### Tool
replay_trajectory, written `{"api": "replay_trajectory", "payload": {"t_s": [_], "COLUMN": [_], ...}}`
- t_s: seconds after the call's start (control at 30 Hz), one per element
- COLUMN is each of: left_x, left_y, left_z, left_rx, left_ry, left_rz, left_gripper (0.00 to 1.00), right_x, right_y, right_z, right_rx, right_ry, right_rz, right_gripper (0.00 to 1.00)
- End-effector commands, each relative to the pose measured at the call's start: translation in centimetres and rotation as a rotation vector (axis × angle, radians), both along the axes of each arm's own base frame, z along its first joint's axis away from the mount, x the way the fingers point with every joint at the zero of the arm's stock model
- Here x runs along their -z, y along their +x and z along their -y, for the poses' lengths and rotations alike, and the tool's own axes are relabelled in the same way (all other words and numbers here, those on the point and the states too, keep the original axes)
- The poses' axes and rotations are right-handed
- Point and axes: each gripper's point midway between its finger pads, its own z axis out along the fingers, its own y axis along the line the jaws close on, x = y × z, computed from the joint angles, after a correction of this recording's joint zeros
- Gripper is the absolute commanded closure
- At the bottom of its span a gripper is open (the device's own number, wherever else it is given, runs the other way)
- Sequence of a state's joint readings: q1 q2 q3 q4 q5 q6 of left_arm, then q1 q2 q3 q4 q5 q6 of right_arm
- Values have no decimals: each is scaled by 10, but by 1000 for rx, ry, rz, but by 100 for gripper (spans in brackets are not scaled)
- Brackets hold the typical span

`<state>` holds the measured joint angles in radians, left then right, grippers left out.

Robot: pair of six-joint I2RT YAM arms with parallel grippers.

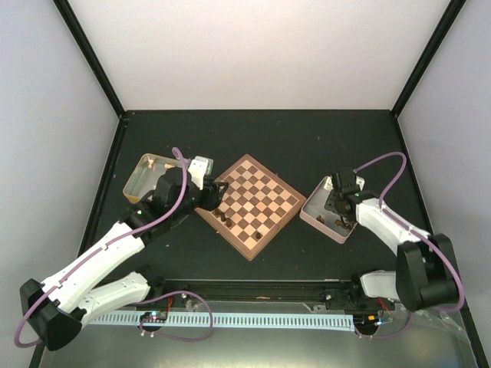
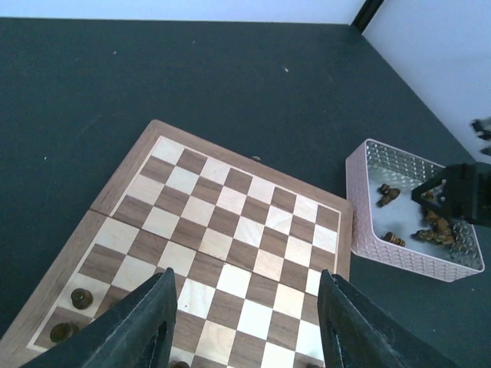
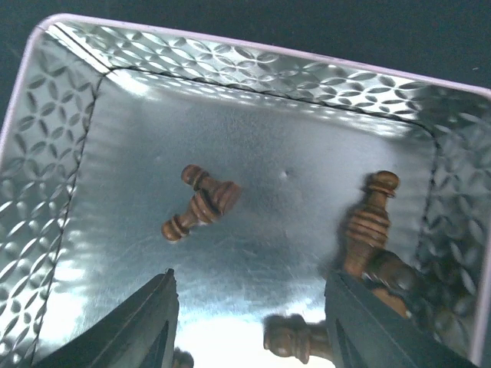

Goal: Set up the chess pieces on the board
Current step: Pick up the chess piece from the storage box.

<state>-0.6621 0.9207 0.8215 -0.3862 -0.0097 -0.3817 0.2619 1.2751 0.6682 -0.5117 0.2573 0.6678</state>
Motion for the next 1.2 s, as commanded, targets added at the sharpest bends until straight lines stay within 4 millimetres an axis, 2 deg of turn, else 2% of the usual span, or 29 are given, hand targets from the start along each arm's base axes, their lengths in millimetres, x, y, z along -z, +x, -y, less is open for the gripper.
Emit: {"api": "replay_trajectory", "payload": {"t_s": [0.0,0.17,0.27,0.43,0.73,0.83,1.03,1.1,1.17], "left_x": [-26,-21,-19,-17,-13,-11,-9,-10,-10], "left_y": [4,3,4,5,5,5,5,5,5], "left_z": [5,5,4,5,8,9,10,10,11], "left_rx": [23,28,22,23,34,36,39,39,44], "left_ry": [-55,-45,-37,-32,-32,-32,-31,-33,-37], "left_rz": [95,85,82,76,59,53,44,43,42], "left_gripper": [47,47,47,47,47,47,47,47,47], "right_x": [-4,2,7,24,44,47,48,48,48], "right_y": [36,51,53,43,27,25,25,26,25], "right_z": [-3,-3,-5,-1,-4,-6,-8,-11,-15], "right_rx": [35,42,38,49,36,30,18,9,-3], "right_ry": [33,19,24,2,18,26,32,45,65], "right_rz": [50,40,22,-46,-119,-133,-149,-154,-155], "right_gripper": [50,54,54,57,73,75,74,77,85]}}
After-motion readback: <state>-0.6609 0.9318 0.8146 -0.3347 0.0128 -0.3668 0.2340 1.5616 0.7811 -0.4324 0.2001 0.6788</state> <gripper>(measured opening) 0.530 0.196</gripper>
